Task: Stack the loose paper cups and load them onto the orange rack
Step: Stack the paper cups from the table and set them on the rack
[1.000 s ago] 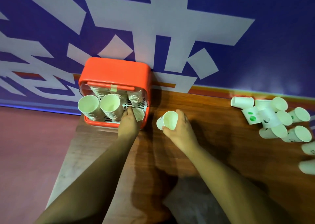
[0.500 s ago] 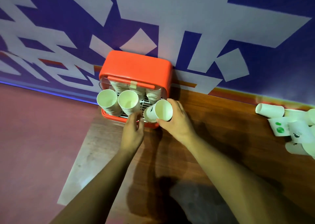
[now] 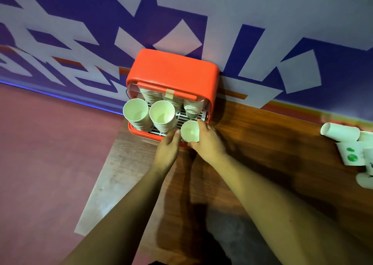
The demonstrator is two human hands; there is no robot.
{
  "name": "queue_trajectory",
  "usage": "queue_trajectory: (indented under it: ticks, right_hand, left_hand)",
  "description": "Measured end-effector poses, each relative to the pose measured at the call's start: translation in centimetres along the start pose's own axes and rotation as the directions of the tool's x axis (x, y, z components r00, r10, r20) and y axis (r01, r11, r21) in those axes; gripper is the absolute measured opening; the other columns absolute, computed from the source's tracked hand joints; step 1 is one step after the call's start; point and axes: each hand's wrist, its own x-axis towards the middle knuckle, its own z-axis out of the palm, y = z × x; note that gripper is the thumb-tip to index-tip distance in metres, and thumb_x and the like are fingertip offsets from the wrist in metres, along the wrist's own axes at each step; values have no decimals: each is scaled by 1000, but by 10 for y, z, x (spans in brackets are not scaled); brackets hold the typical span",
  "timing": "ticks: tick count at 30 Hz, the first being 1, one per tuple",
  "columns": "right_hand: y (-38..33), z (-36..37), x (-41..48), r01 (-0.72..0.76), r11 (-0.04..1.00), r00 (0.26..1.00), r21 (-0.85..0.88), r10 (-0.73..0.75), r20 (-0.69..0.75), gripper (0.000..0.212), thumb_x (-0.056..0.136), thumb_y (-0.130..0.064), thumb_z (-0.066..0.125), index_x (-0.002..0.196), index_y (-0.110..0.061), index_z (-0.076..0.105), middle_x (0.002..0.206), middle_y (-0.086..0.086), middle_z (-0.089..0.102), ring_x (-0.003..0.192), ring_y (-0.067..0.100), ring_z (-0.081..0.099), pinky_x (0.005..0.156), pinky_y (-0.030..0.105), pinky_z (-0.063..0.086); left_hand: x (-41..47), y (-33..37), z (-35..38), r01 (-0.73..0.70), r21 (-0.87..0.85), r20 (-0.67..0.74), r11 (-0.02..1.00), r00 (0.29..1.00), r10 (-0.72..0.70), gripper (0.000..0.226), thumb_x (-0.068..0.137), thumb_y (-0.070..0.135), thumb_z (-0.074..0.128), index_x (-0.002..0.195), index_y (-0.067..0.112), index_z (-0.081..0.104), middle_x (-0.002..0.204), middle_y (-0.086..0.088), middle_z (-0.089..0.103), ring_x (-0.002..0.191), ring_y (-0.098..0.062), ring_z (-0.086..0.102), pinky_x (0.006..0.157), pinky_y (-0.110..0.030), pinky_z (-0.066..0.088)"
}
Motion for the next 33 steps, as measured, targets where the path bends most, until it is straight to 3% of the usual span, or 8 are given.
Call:
queue_trajectory:
  ticks: [4,8,11,21,26,30,33]
  right_hand:
    - [0,7,6,-20,998,999,62,22,-31,78,77,-22,78,144,-13,39,139,10,48,130,28,43,105,34,37]
    - [1,12,9,-6,995,1000,101,8,-20,84,76,-19,80,147,-14,37,141,5,43,129,25,45,107,33,38]
    - [3,15,10,-3,996,999,93,8,-49,82,76,-19,81,145,-12,39,140,4,43,127,25,47,106,35,40]
    - [13,-1,-24,5,995,990,99,9,-143,74,81,-28,74,145,-12,39,142,6,42,131,23,42,108,31,36]
    - [77,-39,-88,-175,981,973,79,184,-138,67,90,-39,62,147,-13,36,150,6,32,135,23,39,109,34,34]
    - [151,-81,-139,-348,937,922,39,349,-169,66,90,-43,60,145,-13,39,148,8,32,134,28,38,112,38,32]
    - [204,-118,-174,-417,908,881,42,415,-226,65,89,-43,61,143,-11,42,145,10,35,132,29,40,111,41,36]
  left_hand:
    - [3,0,0,-101,154,-6,983,995,103,36,95,34,53,128,24,63,123,11,68,114,-2,60,103,-35,48]
    - [5,-2,6,-144,261,-104,955,979,175,33,95,16,57,127,18,64,120,6,70,109,-5,63,92,-16,46]
    - [7,-1,14,-123,251,-170,960,971,168,33,94,14,58,126,18,65,118,4,71,109,-10,65,95,-28,50]
    - [-15,-4,1,-125,260,-261,958,946,194,18,94,20,56,108,13,65,104,-2,67,95,-17,61,85,-33,50]
    - [-42,-10,7,-196,460,-28,866,971,235,12,89,19,60,99,13,62,100,-6,61,88,-21,61,81,-38,52]
    - [-55,10,50,-223,560,185,798,972,143,29,88,22,61,114,10,61,114,-9,59,102,-27,60,92,-40,49]
    - [-61,36,103,-290,590,271,754,950,154,32,89,23,61,116,7,60,118,-13,59,110,-30,57,97,-37,45]
